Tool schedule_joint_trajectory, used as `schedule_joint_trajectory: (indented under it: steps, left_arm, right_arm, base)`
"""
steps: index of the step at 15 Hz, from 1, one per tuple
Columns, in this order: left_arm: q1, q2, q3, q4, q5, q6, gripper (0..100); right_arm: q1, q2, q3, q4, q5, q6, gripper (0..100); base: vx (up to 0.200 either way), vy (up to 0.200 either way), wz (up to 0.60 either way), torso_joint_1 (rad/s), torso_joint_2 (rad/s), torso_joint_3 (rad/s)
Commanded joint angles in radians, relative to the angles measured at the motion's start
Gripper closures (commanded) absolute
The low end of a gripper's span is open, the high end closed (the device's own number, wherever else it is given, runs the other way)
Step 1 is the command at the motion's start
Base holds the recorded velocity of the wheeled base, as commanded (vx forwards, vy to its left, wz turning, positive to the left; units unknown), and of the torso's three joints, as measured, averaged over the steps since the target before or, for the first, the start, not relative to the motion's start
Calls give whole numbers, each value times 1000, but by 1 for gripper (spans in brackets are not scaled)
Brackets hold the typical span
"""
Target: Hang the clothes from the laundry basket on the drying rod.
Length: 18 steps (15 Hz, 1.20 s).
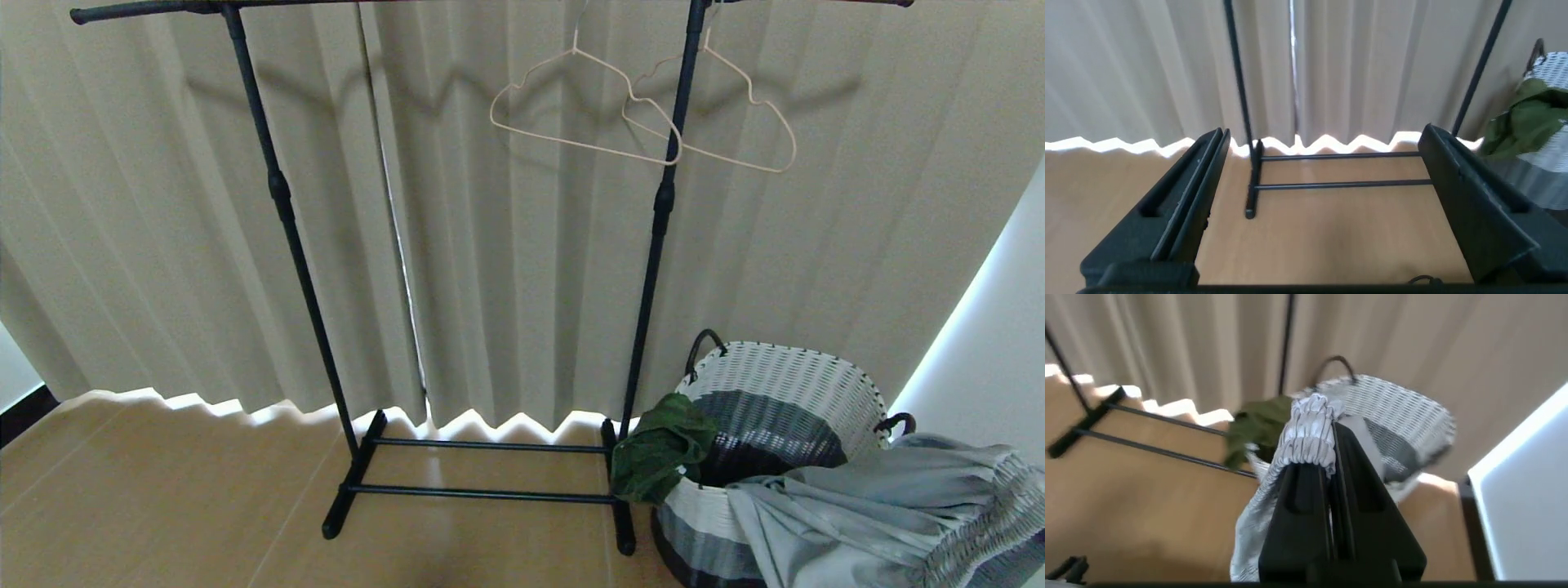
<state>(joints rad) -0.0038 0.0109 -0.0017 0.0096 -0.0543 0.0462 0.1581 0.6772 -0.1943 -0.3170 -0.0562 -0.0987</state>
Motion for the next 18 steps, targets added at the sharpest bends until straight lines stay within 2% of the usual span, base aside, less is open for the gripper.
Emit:
schedule_joint_trajectory:
  steps: [1, 4, 7, 10, 12, 14, 17, 18]
  left_arm:
    - [1, -2, 0, 0, -1, 0, 0]
    - [1, -2, 0, 0, 1, -6, 0]
    - [1, 1, 0, 1, -1, 3, 0]
    - [1, 1, 0, -2, 1, 54, 0]
    - [1, 0, 2, -5, -9, 84, 0]
    - [1, -2, 2, -8, -39, 86, 0]
    - [-5, 29, -123, -46, -286, 78, 0]
    - [-22, 113, -185, -49, -369, 78, 0]
  right_arm:
    - [20, 10, -8, 1, 1, -1, 100]
    - [69, 35, -14, -1, -1, -1, 100]
    - [104, 99, -70, -1, 7, 1, 100]
    - [110, 131, -106, -2, 79, 1, 100]
    - [178, 162, -126, -4, 87, 2, 100]
    - [195, 182, -129, -5, 88, 4, 100]
    - [221, 262, -231, -11, 153, 2, 100]
    - [221, 286, -290, -10, 185, 4, 100]
  base:
    - [0, 200, 0, 2, -2, 2]
    - [0, 67, 0, 1, 1, -1]
    - [0, 0, 0, 0, 0, 0]
    - [0, 0, 0, 0, 0, 0]
    - [0, 0, 0, 0, 0, 0]
    - [0, 0, 0, 0, 0, 0]
    - [0, 0, 0, 0, 0, 0]
    - [0, 0, 0, 0, 0, 0]
